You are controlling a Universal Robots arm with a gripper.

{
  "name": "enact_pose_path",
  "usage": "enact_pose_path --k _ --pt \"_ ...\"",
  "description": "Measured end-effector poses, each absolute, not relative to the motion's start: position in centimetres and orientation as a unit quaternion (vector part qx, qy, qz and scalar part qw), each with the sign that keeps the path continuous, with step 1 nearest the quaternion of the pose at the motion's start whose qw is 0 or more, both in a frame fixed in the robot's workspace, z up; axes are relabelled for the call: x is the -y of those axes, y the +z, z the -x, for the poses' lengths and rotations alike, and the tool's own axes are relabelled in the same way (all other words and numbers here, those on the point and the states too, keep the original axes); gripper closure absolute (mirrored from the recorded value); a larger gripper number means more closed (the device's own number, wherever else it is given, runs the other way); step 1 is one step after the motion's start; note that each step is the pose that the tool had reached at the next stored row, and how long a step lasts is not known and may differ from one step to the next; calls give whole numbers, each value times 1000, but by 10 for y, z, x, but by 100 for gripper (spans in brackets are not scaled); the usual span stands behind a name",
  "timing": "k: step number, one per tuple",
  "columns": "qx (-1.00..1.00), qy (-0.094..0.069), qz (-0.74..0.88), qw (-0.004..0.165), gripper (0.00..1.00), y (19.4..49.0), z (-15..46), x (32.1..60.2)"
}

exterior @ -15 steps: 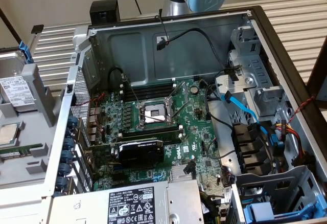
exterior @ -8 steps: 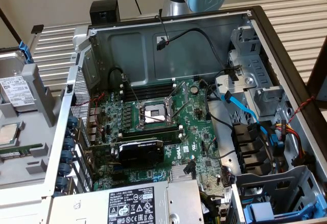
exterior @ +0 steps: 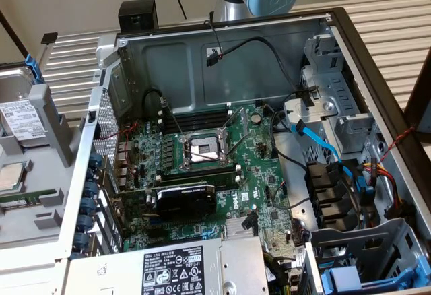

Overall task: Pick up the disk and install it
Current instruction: 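Pick up the disk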

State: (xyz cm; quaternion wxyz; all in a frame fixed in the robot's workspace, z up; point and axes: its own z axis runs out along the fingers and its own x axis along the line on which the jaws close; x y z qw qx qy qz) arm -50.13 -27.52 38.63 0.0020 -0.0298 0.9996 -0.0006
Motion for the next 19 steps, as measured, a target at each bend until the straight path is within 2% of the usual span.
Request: enact_pose_path --k 19 --pt "-980 0 201 2 89 385 501 275"
